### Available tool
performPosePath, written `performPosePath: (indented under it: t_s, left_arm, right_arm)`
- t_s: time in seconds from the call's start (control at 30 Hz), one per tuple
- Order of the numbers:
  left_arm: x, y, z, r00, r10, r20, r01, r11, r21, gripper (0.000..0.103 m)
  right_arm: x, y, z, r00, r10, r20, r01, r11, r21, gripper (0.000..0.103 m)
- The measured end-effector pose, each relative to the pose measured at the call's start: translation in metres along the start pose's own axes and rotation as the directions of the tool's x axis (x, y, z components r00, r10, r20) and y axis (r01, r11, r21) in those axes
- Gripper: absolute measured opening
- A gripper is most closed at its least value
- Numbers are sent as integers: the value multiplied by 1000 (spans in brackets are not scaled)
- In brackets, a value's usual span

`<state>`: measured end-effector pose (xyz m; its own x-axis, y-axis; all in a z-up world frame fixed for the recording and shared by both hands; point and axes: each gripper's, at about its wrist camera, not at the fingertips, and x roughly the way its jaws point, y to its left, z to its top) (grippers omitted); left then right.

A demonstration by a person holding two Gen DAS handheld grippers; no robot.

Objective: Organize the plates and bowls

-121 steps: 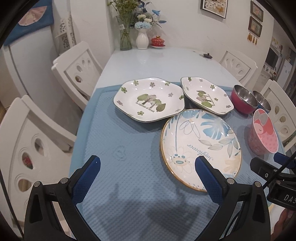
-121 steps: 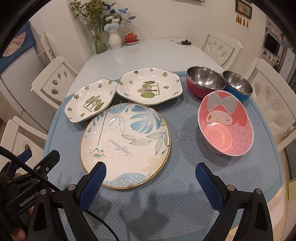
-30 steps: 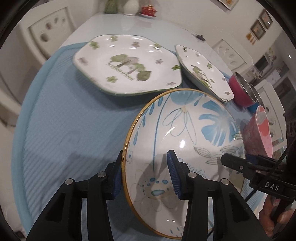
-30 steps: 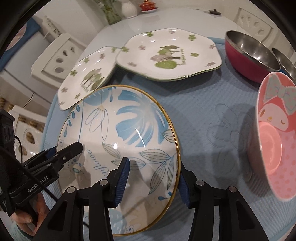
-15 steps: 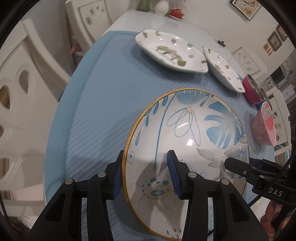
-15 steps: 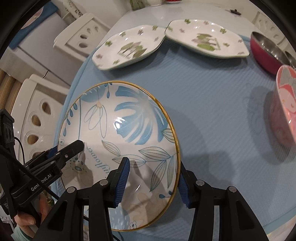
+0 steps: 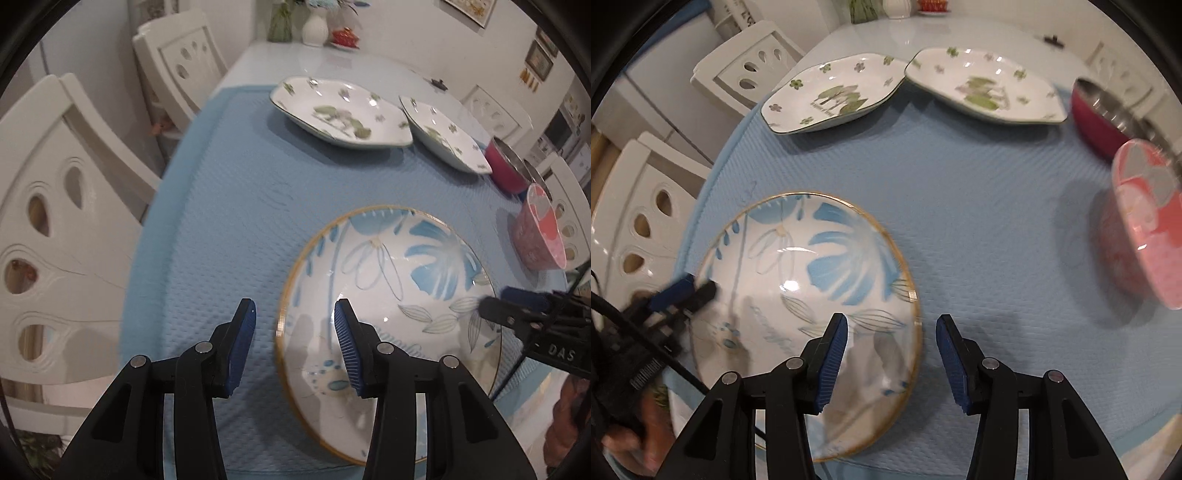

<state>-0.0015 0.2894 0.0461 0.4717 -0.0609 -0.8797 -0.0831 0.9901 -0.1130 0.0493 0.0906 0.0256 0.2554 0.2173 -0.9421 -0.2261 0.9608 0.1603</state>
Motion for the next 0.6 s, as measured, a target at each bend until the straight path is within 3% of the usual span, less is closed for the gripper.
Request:
performPosePath:
  t_s: [0.17, 0.33, 0.5, 0.53, 0.6]
  left_arm:
    - [-22, 14, 10, 999, -8, 51, 10, 999, -40, 42]
    - [-59, 6, 37, 987, -46, 155, 48, 999, -11, 42]
    - [-99, -10, 64, 960, -88, 267, 77, 996, 52, 57]
    - [-105, -12, 68, 953, -97, 288, 83, 995, 62, 66]
    - [-115, -16, 77, 940, -115, 322, 94, 992, 82, 70]
  right_arm:
    - [-32, -10, -2, 998, 41, 39, -42, 998, 41, 48]
    - [-82, -15, 12, 981, 101, 166, -116, 989, 86, 54]
    - [-126, -9, 32, 950, 146, 276, -179, 979, 99, 59]
    - [-130, -7, 37, 946, 154, 286, -189, 977, 101, 61]
    - [-139, -7, 46, 935, 167, 313, -210, 971, 111, 74]
